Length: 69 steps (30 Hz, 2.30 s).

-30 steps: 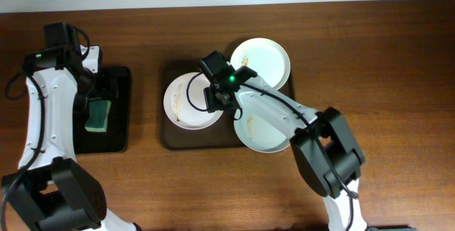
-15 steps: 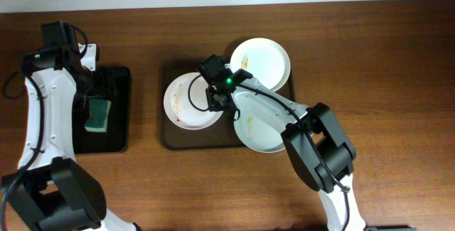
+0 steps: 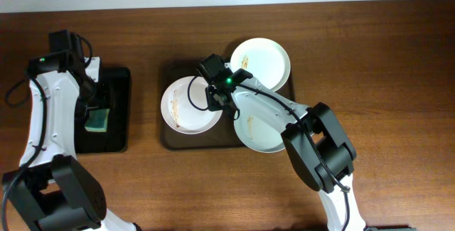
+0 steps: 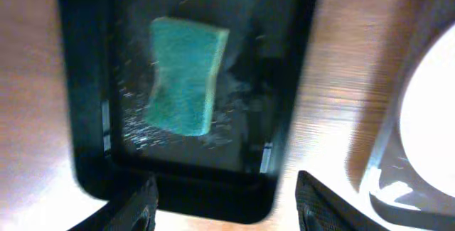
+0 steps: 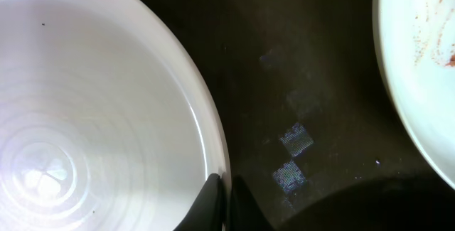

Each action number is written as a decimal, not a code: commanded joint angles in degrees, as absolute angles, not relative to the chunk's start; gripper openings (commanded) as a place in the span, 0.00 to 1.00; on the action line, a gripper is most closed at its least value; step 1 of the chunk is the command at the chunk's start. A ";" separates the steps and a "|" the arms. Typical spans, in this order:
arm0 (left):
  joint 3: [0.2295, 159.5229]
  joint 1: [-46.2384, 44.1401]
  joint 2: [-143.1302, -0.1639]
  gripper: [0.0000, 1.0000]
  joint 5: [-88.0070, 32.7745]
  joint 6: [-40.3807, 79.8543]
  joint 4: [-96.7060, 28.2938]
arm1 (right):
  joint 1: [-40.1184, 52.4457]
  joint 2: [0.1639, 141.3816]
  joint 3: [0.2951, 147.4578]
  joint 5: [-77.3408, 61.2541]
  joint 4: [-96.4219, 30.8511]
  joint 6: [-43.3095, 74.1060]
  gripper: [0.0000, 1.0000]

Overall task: Clean dirty plates on tray and stack at the side
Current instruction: 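Grasp the green sponge from the black tray with the left gripper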

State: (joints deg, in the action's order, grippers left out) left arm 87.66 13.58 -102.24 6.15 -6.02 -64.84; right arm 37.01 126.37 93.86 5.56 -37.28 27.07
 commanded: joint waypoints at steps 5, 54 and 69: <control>86.21 17.72 -106.69 0.72 13.17 -6.39 -61.12 | 37.01 126.93 94.39 6.70 -38.04 27.09 0.04; 109.08 13.63 -121.36 0.01 -0.30 -10.13 -66.41 | 37.01 126.93 94.39 6.20 -37.71 27.11 0.04; 114.41 10.61 -121.40 0.01 4.32 -0.89 -72.90 | 37.01 126.93 94.41 5.82 -37.69 27.11 0.04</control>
State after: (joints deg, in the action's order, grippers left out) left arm 114.21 10.37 -121.62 0.91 -5.78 -72.01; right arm 37.01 126.37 93.97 5.50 -37.36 27.03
